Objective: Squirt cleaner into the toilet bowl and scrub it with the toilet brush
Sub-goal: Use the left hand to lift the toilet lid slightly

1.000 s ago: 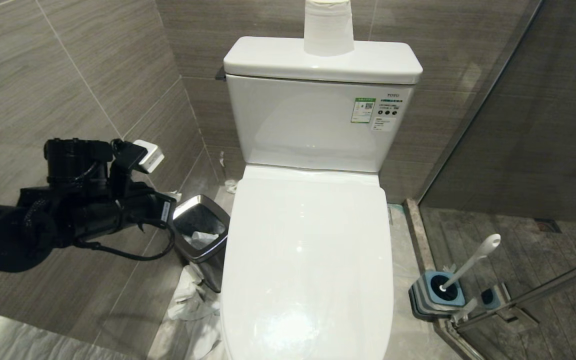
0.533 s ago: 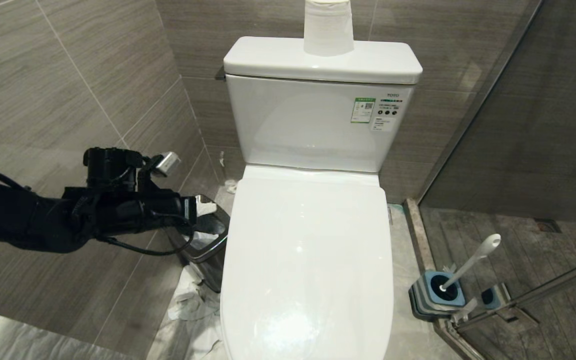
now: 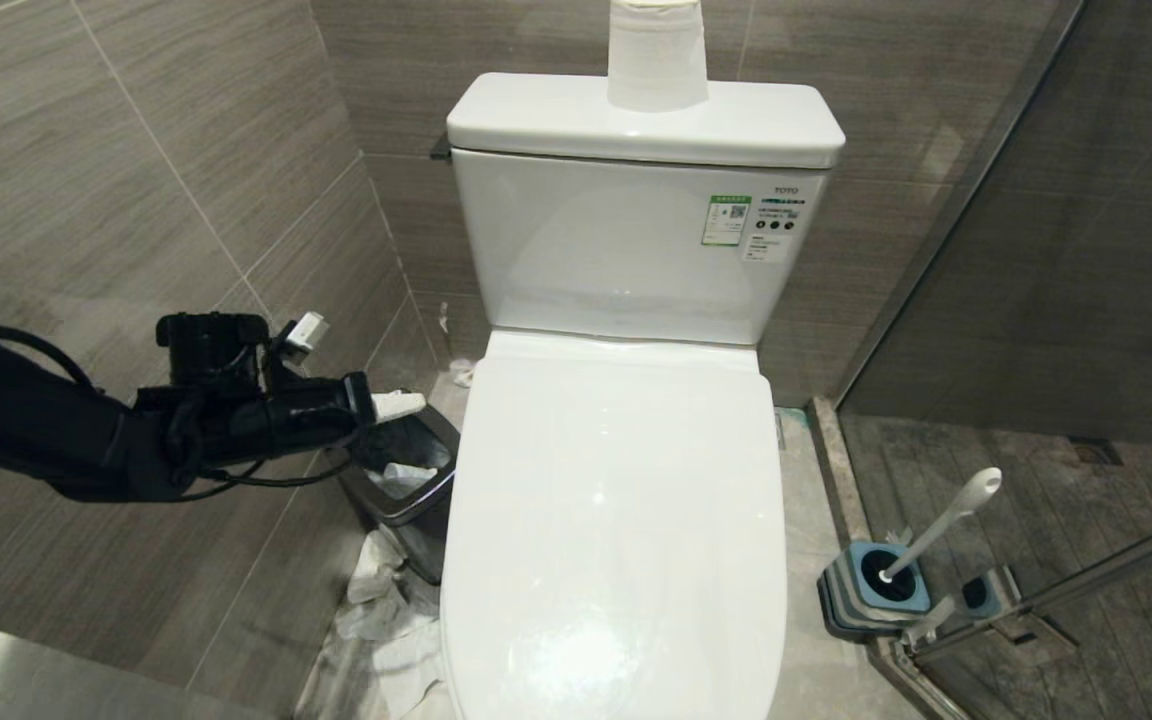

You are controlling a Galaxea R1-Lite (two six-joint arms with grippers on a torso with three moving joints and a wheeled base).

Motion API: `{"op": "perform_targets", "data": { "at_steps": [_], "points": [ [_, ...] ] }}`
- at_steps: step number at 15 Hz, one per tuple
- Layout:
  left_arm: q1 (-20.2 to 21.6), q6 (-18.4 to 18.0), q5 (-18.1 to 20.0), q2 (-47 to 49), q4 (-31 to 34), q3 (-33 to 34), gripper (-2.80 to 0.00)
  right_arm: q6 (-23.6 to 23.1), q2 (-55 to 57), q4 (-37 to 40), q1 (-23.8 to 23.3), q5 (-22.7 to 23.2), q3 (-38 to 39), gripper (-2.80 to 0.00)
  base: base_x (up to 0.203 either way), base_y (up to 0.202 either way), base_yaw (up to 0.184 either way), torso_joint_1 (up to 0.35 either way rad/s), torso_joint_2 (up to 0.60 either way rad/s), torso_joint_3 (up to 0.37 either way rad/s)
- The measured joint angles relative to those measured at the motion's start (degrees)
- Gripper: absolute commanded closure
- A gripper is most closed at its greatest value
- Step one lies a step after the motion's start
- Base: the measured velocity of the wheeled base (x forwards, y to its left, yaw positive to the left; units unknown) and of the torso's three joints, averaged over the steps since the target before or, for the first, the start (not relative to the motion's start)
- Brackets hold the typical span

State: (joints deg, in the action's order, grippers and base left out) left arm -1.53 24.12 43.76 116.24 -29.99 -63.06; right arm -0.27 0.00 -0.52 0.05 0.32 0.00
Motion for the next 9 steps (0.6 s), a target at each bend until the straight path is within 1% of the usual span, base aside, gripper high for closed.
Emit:
{"op": "perform_targets", "data": {
  "at_steps": [2, 3, 4, 6, 7, 8, 9],
  "points": [
    [1.52, 1.08, 7.15, 1.76, -0.52, 0.1, 0.0, 0.0, 0.0, 0.01, 0.0, -0.02, 0.0, 0.0, 0.0, 0.0, 0.0, 0.0, 0.0, 0.0],
    [1.97, 1.57, 10.13, 2.43, -0.66, 0.33, 0.0, 0.0, 0.0, 0.01, 0.0, -0.02, 0.0, 0.0, 0.0, 0.0, 0.0, 0.0, 0.0, 0.0],
    [2.71, 1.82, 14.18, 2.98, -0.77, 0.74, 0.0, 0.0, 0.0, 0.03, 0.0, -0.02, 0.0, 0.0, 0.0, 0.0, 0.0, 0.0, 0.0, 0.0],
    [5.07, 2.15, 23.46, 3.56, -0.77, 1.41, 0.0, 0.01, 0.0, 0.0, 0.0, 0.02, 0.0, 0.0, 0.0, 0.0, 0.0, 0.0, 0.0, 0.0],
    [6.69, 3.05, 28.89, 3.77, -0.77, 1.72, 0.0, -0.02, 0.0, -0.01, 0.0, 0.01, 0.0, 0.0, 0.0, 0.0, 0.0, 0.0, 0.0, 0.0],
    [8.41, 4.05, 32.97, 3.91, -0.74, 2.29, 0.0, -0.02, 0.0, 0.0, 0.0, 0.01, 0.0, 0.0, 0.0, 0.0, 0.0, 0.0, 0.0, 0.0],
    [9.79, 4.38, 34.98, 3.99, -0.72, 3.37, 0.0, -0.02, 0.0, 0.03, 0.0, 0.01, 0.0, 0.0, 0.0, 0.0, 0.0, 0.0, 0.0, 0.0]
  ]
}}
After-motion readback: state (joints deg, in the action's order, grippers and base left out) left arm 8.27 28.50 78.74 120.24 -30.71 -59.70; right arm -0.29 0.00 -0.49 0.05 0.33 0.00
